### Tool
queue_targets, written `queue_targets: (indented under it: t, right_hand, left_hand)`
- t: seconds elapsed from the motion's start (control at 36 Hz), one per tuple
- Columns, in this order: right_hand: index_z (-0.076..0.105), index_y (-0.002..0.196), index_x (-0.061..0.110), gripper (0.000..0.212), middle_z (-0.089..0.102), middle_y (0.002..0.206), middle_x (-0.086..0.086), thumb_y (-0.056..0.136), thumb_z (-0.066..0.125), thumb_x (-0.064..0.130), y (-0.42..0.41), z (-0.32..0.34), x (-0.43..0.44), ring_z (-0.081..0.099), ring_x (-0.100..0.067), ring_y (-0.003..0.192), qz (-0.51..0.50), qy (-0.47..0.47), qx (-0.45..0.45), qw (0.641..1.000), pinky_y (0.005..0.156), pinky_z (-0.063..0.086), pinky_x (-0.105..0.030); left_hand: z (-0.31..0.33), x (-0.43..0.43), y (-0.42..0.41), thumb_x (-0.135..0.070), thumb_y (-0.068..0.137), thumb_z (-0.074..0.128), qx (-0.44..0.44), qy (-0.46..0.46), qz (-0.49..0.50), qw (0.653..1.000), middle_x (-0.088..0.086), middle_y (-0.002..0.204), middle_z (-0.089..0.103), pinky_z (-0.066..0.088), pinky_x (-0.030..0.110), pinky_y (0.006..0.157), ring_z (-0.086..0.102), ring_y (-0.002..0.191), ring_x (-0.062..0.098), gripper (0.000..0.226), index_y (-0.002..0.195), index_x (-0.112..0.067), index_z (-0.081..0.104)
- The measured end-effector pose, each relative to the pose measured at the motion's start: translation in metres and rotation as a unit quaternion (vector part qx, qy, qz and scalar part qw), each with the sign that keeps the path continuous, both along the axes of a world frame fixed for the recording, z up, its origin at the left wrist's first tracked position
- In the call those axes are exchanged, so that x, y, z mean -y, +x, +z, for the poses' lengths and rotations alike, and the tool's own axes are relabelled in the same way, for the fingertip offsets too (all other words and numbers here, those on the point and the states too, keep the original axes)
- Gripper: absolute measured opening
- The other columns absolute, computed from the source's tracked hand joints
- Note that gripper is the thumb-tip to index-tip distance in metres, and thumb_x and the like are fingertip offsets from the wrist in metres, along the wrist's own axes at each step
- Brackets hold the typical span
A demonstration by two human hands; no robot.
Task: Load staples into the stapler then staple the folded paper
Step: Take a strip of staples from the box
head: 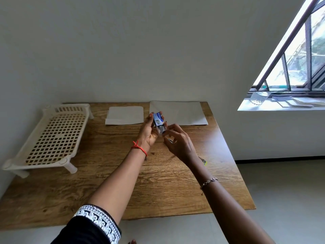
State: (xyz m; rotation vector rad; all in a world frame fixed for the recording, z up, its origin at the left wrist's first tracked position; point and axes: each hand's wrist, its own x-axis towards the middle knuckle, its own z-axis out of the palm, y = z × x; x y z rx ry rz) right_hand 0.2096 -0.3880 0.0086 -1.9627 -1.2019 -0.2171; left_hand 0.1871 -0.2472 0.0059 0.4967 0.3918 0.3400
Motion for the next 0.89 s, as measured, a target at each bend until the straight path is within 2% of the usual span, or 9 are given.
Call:
queue_targets:
  t: [0.19, 0.33, 0.42, 0.5, 0.56, 0.67, 0.75, 0.83, 0.89]
  right_hand:
    - [0.069, 0.089, 0.004, 0.010, 0.064, 0.096, -0.010, 0.080, 0.063, 0.005, -0.001, -0.004, -0.001, 0.065, -0.024, 0.069, -0.010, 0.015, 0.012, 1.000, 0.056, 0.057, -0.040]
    - [0.069, 0.093, 0.003, 0.014, 0.065, 0.097, -0.011, 0.080, 0.064, 0.005, 0.001, -0.004, -0.002, 0.066, -0.021, 0.073, -0.004, 0.022, -0.014, 1.000, 0.060, 0.058, -0.038]
    - [0.070, 0.092, 0.003, 0.016, 0.065, 0.095, -0.010, 0.080, 0.063, 0.012, 0.001, -0.002, -0.001, 0.065, -0.019, 0.071, 0.001, 0.033, -0.027, 0.999, 0.059, 0.057, -0.035]
    - [0.069, 0.083, 0.002, 0.027, 0.065, 0.088, -0.010, 0.088, 0.056, 0.025, 0.002, -0.002, -0.002, 0.061, -0.018, 0.063, -0.017, 0.043, -0.029, 0.999, 0.054, 0.054, -0.036]
    - [0.066, 0.077, 0.000, 0.027, 0.065, 0.082, -0.011, 0.089, 0.056, 0.022, 0.004, -0.004, -0.003, 0.059, -0.020, 0.060, -0.035, 0.051, -0.035, 0.997, 0.053, 0.051, -0.037]
    - [0.061, 0.072, 0.001, 0.013, 0.062, 0.074, -0.007, 0.080, 0.068, 0.010, 0.005, -0.006, -0.005, 0.055, -0.015, 0.057, -0.056, 0.062, -0.056, 0.995, 0.053, 0.045, -0.021]
    - [0.056, 0.081, 0.003, 0.016, 0.059, 0.074, -0.003, 0.077, 0.071, 0.009, 0.007, -0.008, -0.004, 0.056, -0.014, 0.059, -0.054, 0.066, -0.087, 0.993, 0.054, 0.046, -0.018]
    - [0.059, 0.101, 0.005, 0.028, 0.058, 0.084, 0.002, 0.076, 0.071, 0.007, 0.009, -0.007, -0.004, 0.059, -0.013, 0.064, -0.025, 0.059, -0.089, 0.994, 0.057, 0.048, -0.013]
    - [0.062, 0.107, 0.005, 0.032, 0.057, 0.088, 0.004, 0.076, 0.071, 0.005, 0.010, -0.006, -0.005, 0.058, -0.010, 0.065, -0.011, 0.056, -0.082, 0.995, 0.059, 0.048, -0.008]
  left_hand:
    - [0.003, 0.003, 0.001, -0.024, 0.099, 0.039, -0.005, -0.012, 0.001, 1.000, 0.008, 0.092, 0.060, 0.059, 0.029, 0.061, 0.068, 0.070, 0.012, 0.027, 0.097, -0.005, 0.057]
    - [-0.004, 0.002, 0.002, -0.025, 0.098, 0.040, -0.003, -0.049, -0.009, 0.999, 0.010, 0.096, 0.059, 0.061, 0.032, 0.061, 0.060, 0.087, 0.018, 0.028, 0.108, -0.002, 0.054]
    - [-0.011, 0.001, 0.005, -0.025, 0.097, 0.041, -0.005, -0.071, -0.010, 0.997, 0.011, 0.089, 0.066, 0.060, 0.033, 0.059, 0.067, 0.079, 0.020, 0.031, 0.115, -0.002, 0.050]
    - [-0.012, 0.003, 0.006, -0.026, 0.099, 0.039, -0.010, -0.074, -0.019, 0.997, 0.011, 0.091, 0.062, 0.060, 0.033, 0.057, 0.060, 0.085, 0.021, 0.030, 0.110, -0.002, 0.052]
    - [-0.011, 0.005, 0.006, -0.028, 0.099, 0.036, -0.010, -0.060, -0.027, 0.998, 0.010, 0.092, 0.059, 0.060, 0.031, 0.056, 0.055, 0.086, 0.021, 0.032, 0.102, -0.002, 0.054]
    - [-0.012, 0.006, 0.007, -0.028, 0.098, 0.038, -0.005, -0.068, -0.022, 0.997, 0.007, 0.074, 0.072, 0.060, 0.031, 0.060, 0.069, 0.069, 0.015, 0.032, 0.099, -0.002, 0.056]
    - [-0.010, 0.006, 0.007, -0.026, 0.098, 0.038, -0.001, -0.081, -0.014, 0.997, 0.008, 0.074, 0.071, 0.060, 0.032, 0.058, 0.070, 0.062, 0.015, 0.029, 0.097, -0.003, 0.056]
    - [-0.010, 0.005, 0.005, -0.023, 0.100, 0.037, 0.000, -0.065, -0.014, 0.998, 0.006, 0.070, 0.073, 0.060, 0.030, 0.058, 0.071, 0.062, 0.014, 0.028, 0.097, -0.003, 0.056]
    - [-0.011, 0.005, 0.005, -0.024, 0.099, 0.038, -0.001, -0.062, -0.015, 0.998, 0.006, 0.070, 0.074, 0.059, 0.031, 0.061, 0.072, 0.064, 0.014, 0.027, 0.097, -0.004, 0.055]
